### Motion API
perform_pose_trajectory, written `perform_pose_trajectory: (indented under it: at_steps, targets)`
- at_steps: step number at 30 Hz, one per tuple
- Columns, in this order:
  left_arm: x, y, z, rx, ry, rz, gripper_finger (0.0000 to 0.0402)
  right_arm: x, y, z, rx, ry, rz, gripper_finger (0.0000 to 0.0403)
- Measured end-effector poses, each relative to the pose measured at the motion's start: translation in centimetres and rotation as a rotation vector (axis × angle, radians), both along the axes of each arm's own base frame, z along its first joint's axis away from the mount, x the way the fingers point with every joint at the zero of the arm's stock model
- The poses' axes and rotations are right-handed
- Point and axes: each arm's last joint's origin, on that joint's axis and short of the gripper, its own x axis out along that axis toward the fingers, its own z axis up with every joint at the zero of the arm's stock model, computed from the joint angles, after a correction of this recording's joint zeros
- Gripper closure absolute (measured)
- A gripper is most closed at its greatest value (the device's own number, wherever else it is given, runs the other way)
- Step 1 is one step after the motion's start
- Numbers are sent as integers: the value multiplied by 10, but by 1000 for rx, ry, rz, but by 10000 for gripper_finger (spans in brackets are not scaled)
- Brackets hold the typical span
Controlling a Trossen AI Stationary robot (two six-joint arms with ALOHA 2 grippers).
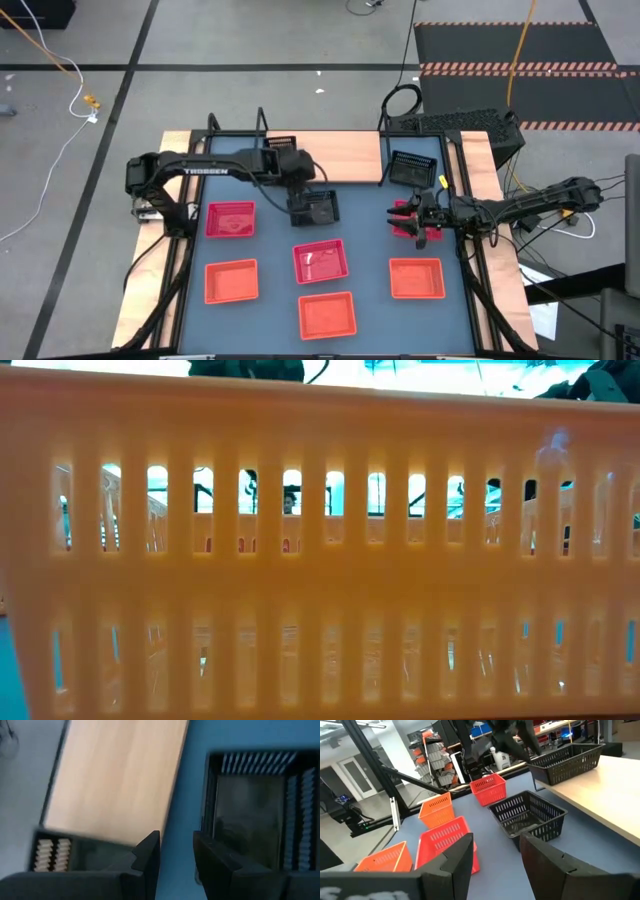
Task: Stack baskets on shelf by color
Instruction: Put the left black basket on the shelf
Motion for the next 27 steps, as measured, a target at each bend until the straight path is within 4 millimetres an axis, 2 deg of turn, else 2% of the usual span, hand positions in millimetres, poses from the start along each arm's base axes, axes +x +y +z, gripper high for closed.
perform_pose_trajectory:
  at_steps: [5, 8, 14, 17, 23, 27]
  targets:
    - [-5, -11, -5, -38, 55, 27, 282, 0, 0, 0, 0, -5, -1, 248]
    - [-9, -20, 1, -25, 70, 14, 282, 0, 0, 1, 1, -13, -1, 248]
    - [-20, -37, 19, -9, -12, 59, 282, 0, 0, 1, 8, -10, -2, 248]
    - [-25, -45, 13, -9, -37, 75, 282, 1, 0, 0, 7, -5, -1, 248]
    - [-22, -57, -6, -20, -140, 21, 282, 1, 0, 0, 7, -1, -1, 248]
    - [-27, -57, 10, -16, -143, 9, 282, 1, 0, 3, 7, -33, 0, 248]
